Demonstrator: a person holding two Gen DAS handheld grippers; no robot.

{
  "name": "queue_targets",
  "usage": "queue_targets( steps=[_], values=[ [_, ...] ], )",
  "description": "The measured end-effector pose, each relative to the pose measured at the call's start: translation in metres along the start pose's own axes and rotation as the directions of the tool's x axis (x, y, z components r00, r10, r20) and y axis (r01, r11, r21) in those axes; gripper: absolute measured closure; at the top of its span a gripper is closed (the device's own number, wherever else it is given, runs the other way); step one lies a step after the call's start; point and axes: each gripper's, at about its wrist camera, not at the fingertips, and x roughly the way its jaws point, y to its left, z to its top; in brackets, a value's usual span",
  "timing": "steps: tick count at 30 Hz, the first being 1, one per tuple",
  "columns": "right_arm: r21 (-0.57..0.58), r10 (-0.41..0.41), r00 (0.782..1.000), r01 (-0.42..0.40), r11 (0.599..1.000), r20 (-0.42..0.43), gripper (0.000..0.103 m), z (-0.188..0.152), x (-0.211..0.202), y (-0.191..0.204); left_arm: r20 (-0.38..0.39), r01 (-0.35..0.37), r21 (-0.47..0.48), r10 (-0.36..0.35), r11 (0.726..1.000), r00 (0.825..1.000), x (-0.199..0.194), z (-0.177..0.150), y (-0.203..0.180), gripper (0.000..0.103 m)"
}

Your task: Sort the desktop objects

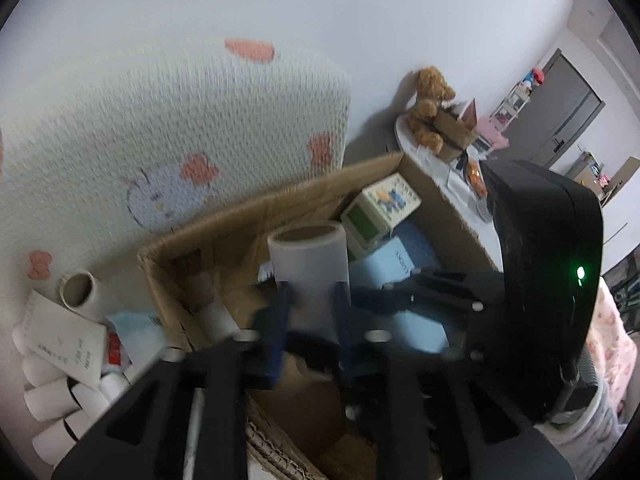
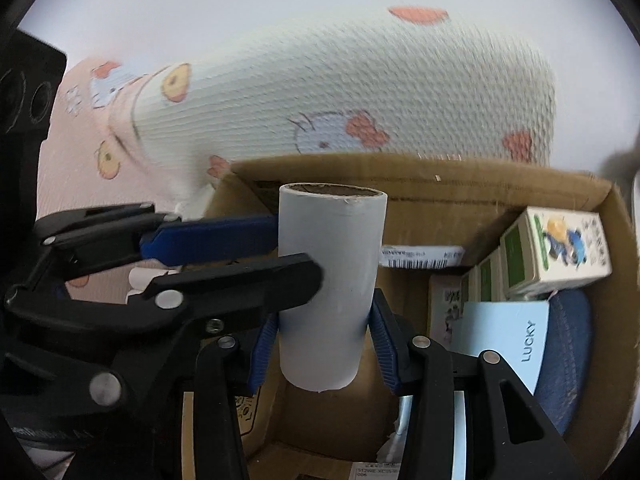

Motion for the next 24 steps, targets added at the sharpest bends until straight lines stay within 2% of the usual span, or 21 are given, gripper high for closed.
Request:
queue_targets(
  steps=[2, 5, 16, 19, 24],
  values=[
    [0.021, 0.009, 1.0, -0.008, 1.0, -0.014, 0.062, 0.0, 0.004, -0.006, -0.032, 0.014, -0.013, -0.015, 1.0, 0.999, 0.009, -0.002, 0.003, 0.1],
    [0.015, -0.003, 0.999, 0.004, 1.0, -0.039, 0.062, 0.0, 0.013, -0.004, -0.042, 0.007, -0.036, -0.009, 0.999, 0.999, 0.015, -0.005, 0.009, 0.101],
    [0.017, -0.051, 0.981, 0.055, 0.998, -0.185, 0.062, 0.005, 0.049, 0.002, 0.007, -0.081, 0.003, 0.081, 0.997, 0.997, 0.007, -0.013, 0.009, 0.102],
    [0.021, -0.069, 0.97, 0.075, 0.997, -0.232, 0.062, 0.005, 0.063, 0.0, 0.029, -0.087, 0.024, 0.086, 0.996, 0.996, 0.002, -0.015, 0.009, 0.102],
    [0.072, -0.063, 0.939, 0.092, 0.993, -0.337, 0.062, 0.004, 0.085, -0.007, 0.05, -0.099, 0.036, 0.098, 0.994, 0.994, -0.006, -0.022, 0.013, 0.102]
  ],
)
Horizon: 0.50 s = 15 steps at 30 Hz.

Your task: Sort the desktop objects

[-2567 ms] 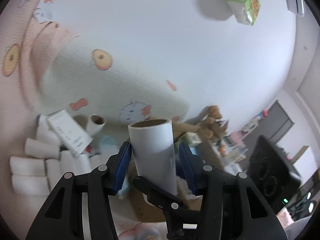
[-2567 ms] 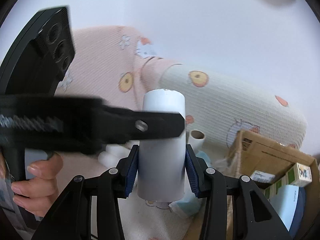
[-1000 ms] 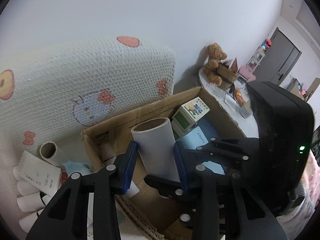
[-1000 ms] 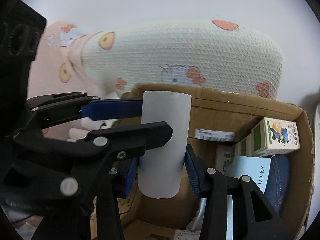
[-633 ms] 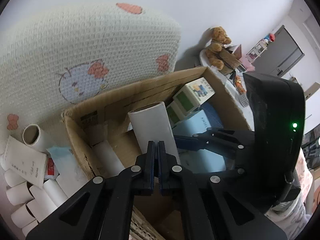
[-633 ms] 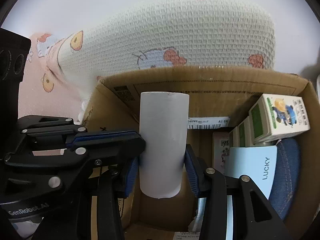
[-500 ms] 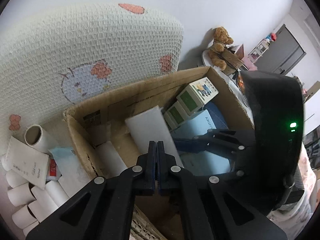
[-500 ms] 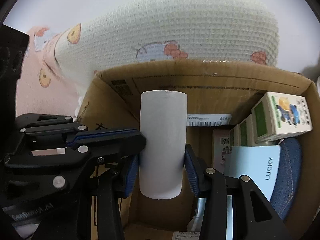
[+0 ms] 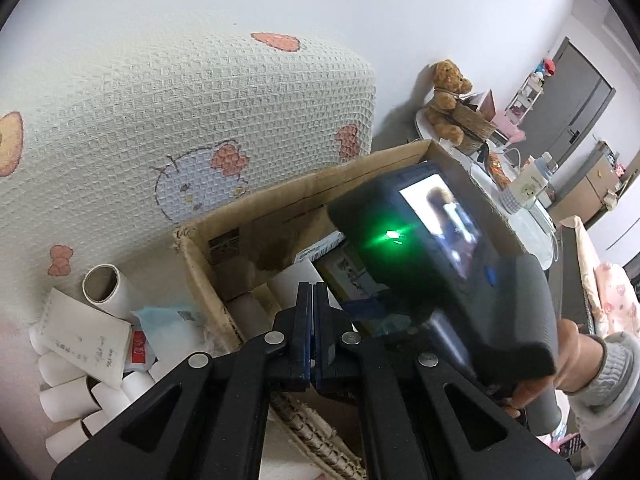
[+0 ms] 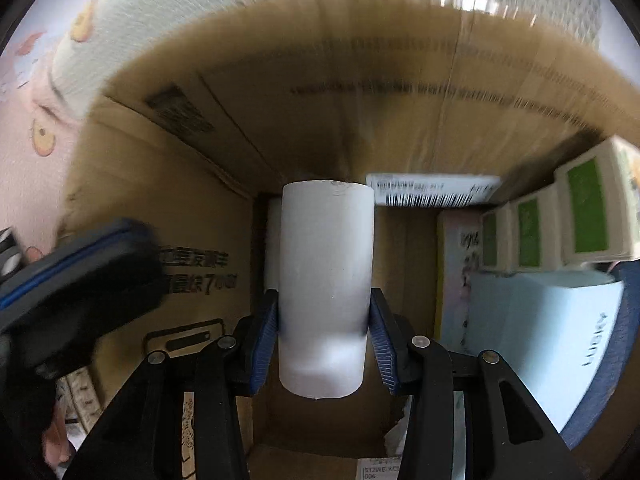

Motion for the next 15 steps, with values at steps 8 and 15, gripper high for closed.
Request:
queue_targets(
  steps=[8, 15],
  values=[
    [-0.033, -0.123, 0.988, 0.121, 0.992, -0.089, 0.062, 0.012, 0.027, 0.003, 0.021, 0.021, -0.006, -0.021, 1.0, 1.0, -0.003, -0.004, 0.006, 0.102],
    [0.054, -0.035, 0.996, 0.04, 0.998, -0.082, 0.062, 0.016, 0.043, -0.012, 0.036, 0.055, -0.029, -0.054, 0.998, 0.998, -0.009, -0.008, 0.015, 0.103]
  ],
)
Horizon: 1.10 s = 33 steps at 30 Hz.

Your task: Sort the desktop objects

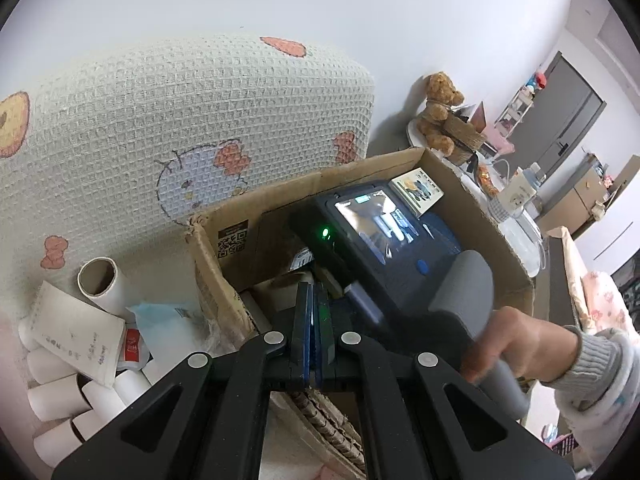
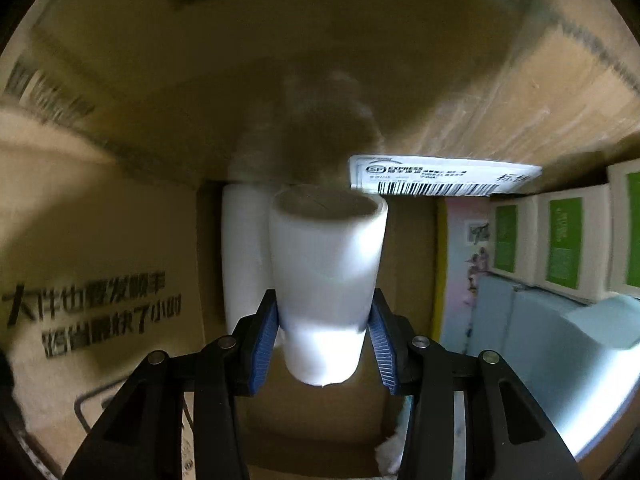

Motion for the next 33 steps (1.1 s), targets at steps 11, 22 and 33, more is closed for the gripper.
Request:
queue_targets(
  steps=[11, 22, 33],
  values=[
    [-0.016, 0.105, 0.988, -0.104, 0.994, 0.116, 0.061, -0.02, -0.045, 0.003, 0.016, -0.026, -0.015, 0.026, 1.0, 1.0, -0.006, 0.003, 0.0, 0.1],
    [-0.096, 0.097, 0.936, -0.068, 0.993, 0.337, 0.061, -0.086, -0.116, 0.005, 0.092, -0.017, -0.087, 0.025, 0.996, 0.995, -0.023, -0.004, -0.013, 0.068],
    [-0.228, -0.107, 0.885, 0.231, 0.946, 0.453, 0.061, -0.117, -0.121, 0.063, 0.201, 0.009, -0.143, 0.02, 0.99, 0.979, -0.046, -0.023, -0.009, 0.07]
  ],
)
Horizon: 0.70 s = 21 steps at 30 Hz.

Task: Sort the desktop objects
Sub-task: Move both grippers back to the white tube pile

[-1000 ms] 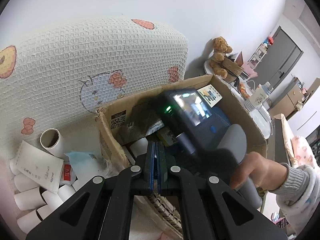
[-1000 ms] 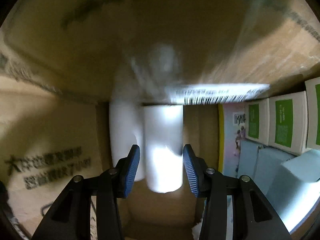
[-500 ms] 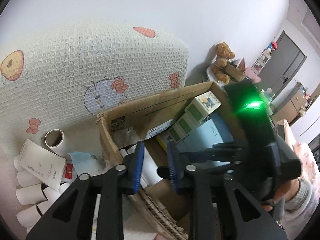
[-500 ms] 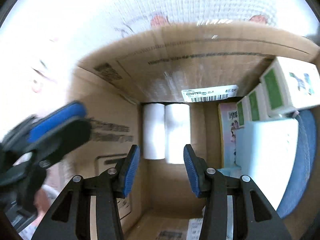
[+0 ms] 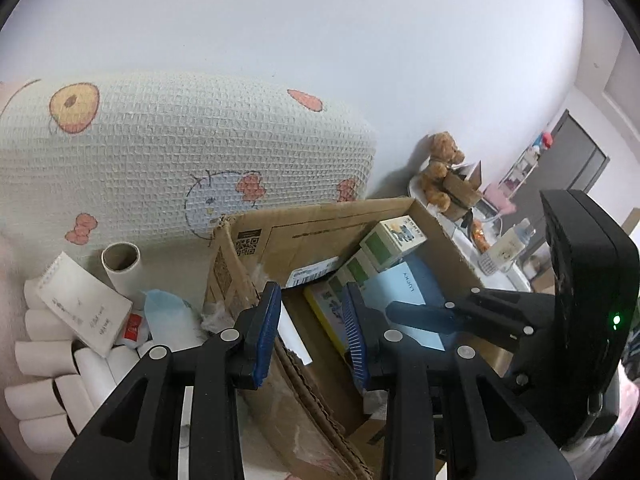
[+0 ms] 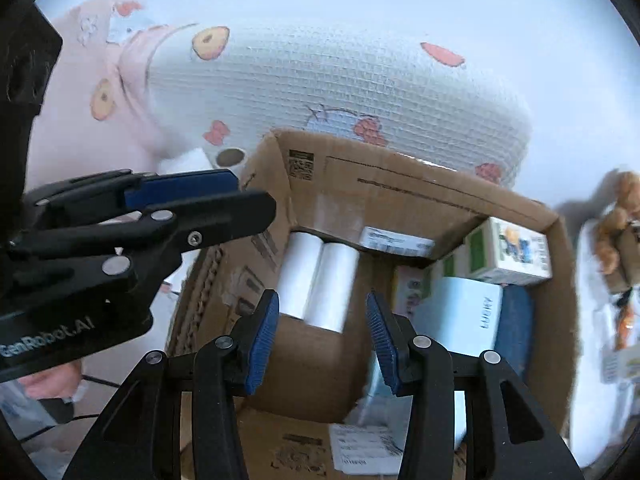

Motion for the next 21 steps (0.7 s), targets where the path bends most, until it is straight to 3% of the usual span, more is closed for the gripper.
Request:
queue_targets(
  steps=[2, 5, 8, 11, 15, 18, 21],
  values=[
    [-0.004, -0.019, 1.0, 0.019, 1.0, -0.004, 0.061, 0.0, -0.005, 0.002, 0.018, 0.016, -0.013, -0.016, 1.0, 1.0, -0.002, -0.002, 0.001, 0.084],
    [0.005, -0.07, 0.998, 0.07, 0.998, -0.008, 0.061, 0.0, -0.012, 0.004, 0.065, 0.095, -0.074, -0.09, 0.993, 0.994, -0.005, -0.011, 0.006, 0.09],
    [0.032, -0.104, 0.994, 0.105, 0.994, -0.019, 0.061, -0.002, -0.014, 0.009, 0.118, 0.133, -0.133, -0.117, 0.982, 0.986, -0.012, -0.028, 0.014, 0.091],
    [0.06, -0.086, 0.996, 0.085, 0.995, 0.009, 0.061, -0.004, -0.023, 0.016, 0.162, 0.081, -0.162, -0.055, 0.983, 0.985, -0.028, -0.047, 0.024, 0.091],
    [0.084, -0.053, 0.992, 0.043, 0.996, 0.112, 0.061, -0.006, -0.037, 0.032, 0.186, -0.016, -0.164, 0.047, 0.986, 0.982, -0.06, -0.064, 0.047, 0.091],
    [0.113, -0.066, 0.981, 0.046, 0.993, 0.183, 0.061, -0.015, -0.045, 0.046, 0.194, -0.104, -0.209, 0.146, 0.972, 0.97, -0.077, -0.079, 0.07, 0.091],
    [0.051, -0.072, 0.977, 0.063, 0.997, 0.199, 0.061, -0.024, -0.05, 0.063, 0.183, -0.144, -0.244, 0.191, 0.959, 0.964, -0.091, -0.098, 0.089, 0.091]
  ],
)
